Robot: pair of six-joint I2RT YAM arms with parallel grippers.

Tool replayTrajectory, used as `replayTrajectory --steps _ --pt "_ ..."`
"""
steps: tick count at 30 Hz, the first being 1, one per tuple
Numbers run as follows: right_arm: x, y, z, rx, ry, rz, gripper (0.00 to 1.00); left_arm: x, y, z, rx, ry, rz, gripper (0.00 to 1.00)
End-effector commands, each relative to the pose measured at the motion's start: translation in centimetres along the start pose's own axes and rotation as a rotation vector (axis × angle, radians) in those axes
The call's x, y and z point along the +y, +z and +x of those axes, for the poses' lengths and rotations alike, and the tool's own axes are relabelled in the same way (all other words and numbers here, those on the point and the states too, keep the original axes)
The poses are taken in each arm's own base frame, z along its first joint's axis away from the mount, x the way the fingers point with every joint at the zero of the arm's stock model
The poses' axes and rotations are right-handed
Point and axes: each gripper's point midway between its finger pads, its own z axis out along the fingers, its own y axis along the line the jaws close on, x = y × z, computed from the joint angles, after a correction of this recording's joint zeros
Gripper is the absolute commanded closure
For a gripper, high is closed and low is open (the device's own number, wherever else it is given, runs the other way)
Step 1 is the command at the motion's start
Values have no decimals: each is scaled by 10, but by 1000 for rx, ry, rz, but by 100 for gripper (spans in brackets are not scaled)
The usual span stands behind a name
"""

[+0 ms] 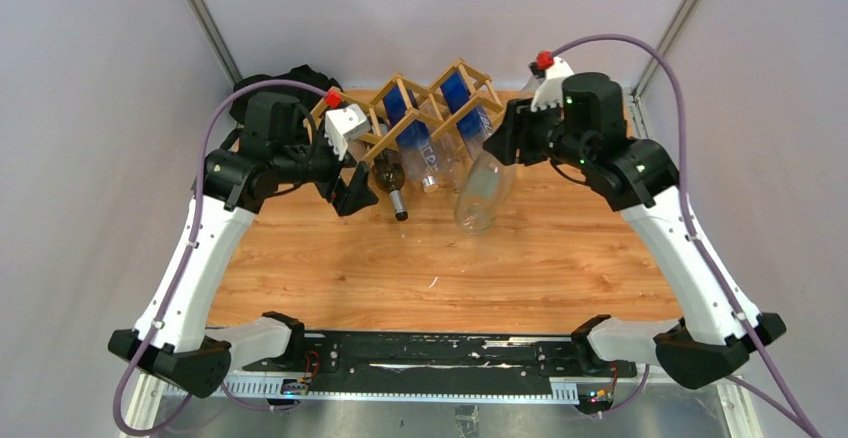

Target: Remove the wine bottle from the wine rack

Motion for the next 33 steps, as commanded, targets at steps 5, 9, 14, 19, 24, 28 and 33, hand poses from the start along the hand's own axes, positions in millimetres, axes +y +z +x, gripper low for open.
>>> replayTrajectory --steps 5,9,14,19,24,28,33 --pt "-65 -53 -28 -117 -38 247 100 33 -3 18 142 -60 -109 0" --pt "-100 -63 -29 -125 -34 405 100 52 -5 22 178 -72 -192 0" --pt "-140 -65 -33 -121 -4 559 100 67 -6 25 209 -85 -252 0" --pt "-184 -55 -41 -108 -12 724 100 68 -6 29 217 -96 -256 0" --pt "-234 -33 -49 -123 9 850 100 69 -8 28 244 -106 -258 0" --pt "-279 -15 -56 -133 55 922 100 68 -9 25 241 -101 -250 0" --pt "-319 5 -66 -162 102 959 100 65 -7 21 228 -97 -229 0"
